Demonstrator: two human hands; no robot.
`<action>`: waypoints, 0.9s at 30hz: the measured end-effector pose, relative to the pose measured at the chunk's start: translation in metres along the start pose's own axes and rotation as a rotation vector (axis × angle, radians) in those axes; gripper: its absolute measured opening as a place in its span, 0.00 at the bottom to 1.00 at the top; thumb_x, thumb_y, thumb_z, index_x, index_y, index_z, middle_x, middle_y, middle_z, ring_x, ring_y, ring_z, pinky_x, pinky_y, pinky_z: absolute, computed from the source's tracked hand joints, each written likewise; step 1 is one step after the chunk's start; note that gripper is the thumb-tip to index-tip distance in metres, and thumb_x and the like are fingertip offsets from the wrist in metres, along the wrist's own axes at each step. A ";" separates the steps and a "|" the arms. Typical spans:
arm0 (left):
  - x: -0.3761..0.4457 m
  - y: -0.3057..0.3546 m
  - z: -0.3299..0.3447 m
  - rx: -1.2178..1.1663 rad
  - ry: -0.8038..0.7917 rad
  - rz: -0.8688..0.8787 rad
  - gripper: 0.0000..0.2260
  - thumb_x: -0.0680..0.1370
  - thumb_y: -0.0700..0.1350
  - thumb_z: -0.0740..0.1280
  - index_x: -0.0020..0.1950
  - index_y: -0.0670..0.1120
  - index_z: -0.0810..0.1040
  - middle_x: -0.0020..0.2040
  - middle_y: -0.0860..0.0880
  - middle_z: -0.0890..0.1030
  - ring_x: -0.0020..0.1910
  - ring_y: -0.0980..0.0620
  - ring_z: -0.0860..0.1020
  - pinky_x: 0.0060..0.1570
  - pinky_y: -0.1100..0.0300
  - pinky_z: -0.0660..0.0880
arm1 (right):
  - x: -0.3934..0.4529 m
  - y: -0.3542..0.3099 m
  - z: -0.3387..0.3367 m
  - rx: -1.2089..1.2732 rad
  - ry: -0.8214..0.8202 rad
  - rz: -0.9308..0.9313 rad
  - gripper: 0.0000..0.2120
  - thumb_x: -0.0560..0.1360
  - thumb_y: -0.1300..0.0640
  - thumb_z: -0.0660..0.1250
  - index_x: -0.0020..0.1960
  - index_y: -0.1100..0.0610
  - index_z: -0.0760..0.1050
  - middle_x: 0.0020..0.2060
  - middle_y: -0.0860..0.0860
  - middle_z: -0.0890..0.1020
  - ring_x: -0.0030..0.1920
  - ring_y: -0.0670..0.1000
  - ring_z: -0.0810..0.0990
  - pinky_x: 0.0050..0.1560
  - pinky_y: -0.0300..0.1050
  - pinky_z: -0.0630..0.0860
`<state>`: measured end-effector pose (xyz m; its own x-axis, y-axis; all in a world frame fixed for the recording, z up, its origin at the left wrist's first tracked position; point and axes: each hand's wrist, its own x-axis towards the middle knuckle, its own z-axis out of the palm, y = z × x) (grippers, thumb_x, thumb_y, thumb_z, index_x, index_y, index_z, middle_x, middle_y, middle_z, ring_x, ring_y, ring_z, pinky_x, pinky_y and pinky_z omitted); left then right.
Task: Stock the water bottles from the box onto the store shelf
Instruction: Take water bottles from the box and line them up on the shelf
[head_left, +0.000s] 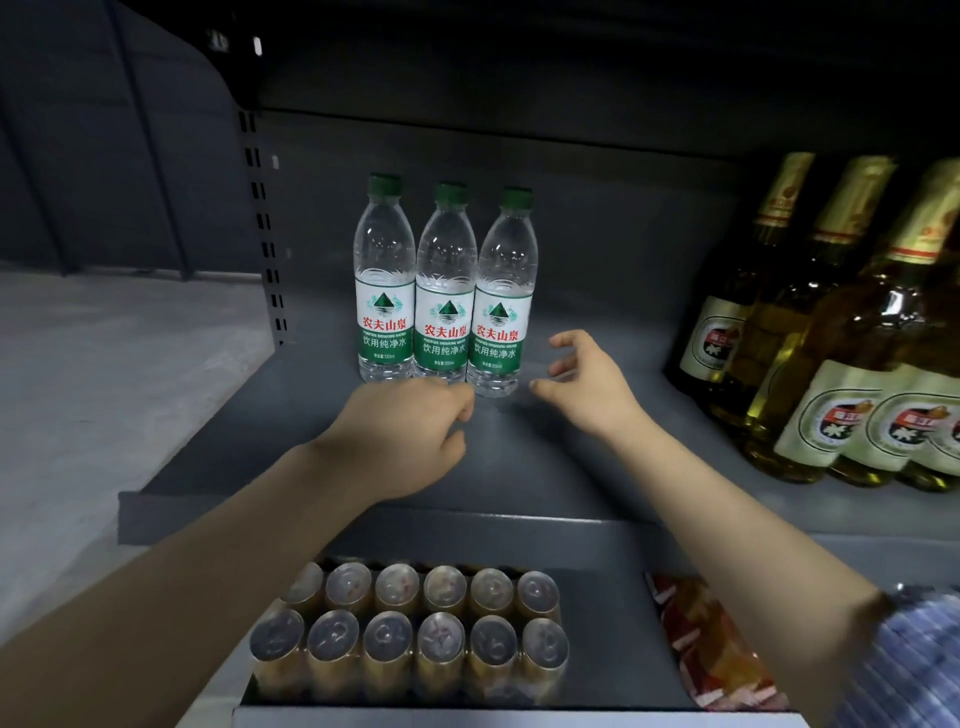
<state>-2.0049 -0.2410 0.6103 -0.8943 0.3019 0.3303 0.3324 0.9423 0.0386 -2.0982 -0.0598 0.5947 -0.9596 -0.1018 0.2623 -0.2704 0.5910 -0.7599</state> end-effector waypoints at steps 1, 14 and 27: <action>-0.002 0.004 -0.002 -0.001 -0.001 -0.005 0.09 0.78 0.48 0.57 0.56 0.50 0.70 0.55 0.53 0.76 0.54 0.49 0.74 0.43 0.59 0.65 | -0.004 0.001 -0.005 0.001 0.005 -0.005 0.22 0.70 0.60 0.70 0.62 0.57 0.67 0.44 0.51 0.73 0.41 0.51 0.73 0.45 0.40 0.69; -0.054 0.080 -0.013 0.000 0.123 -0.127 0.09 0.78 0.48 0.58 0.58 0.50 0.70 0.56 0.52 0.76 0.55 0.49 0.74 0.46 0.58 0.68 | -0.080 0.017 -0.064 0.027 0.045 -0.100 0.12 0.71 0.60 0.68 0.52 0.52 0.70 0.33 0.44 0.74 0.33 0.42 0.72 0.36 0.30 0.68; -0.114 0.136 -0.014 -0.041 0.082 -0.144 0.09 0.77 0.47 0.59 0.56 0.50 0.72 0.53 0.52 0.77 0.52 0.49 0.75 0.42 0.59 0.67 | -0.151 0.021 -0.087 0.009 0.035 -0.134 0.10 0.71 0.59 0.68 0.50 0.52 0.71 0.31 0.45 0.74 0.33 0.43 0.72 0.41 0.40 0.70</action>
<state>-1.8537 -0.1491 0.5910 -0.9066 0.1500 0.3943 0.2162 0.9678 0.1288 -1.9524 0.0378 0.5906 -0.9118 -0.1513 0.3818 -0.3965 0.5667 -0.7222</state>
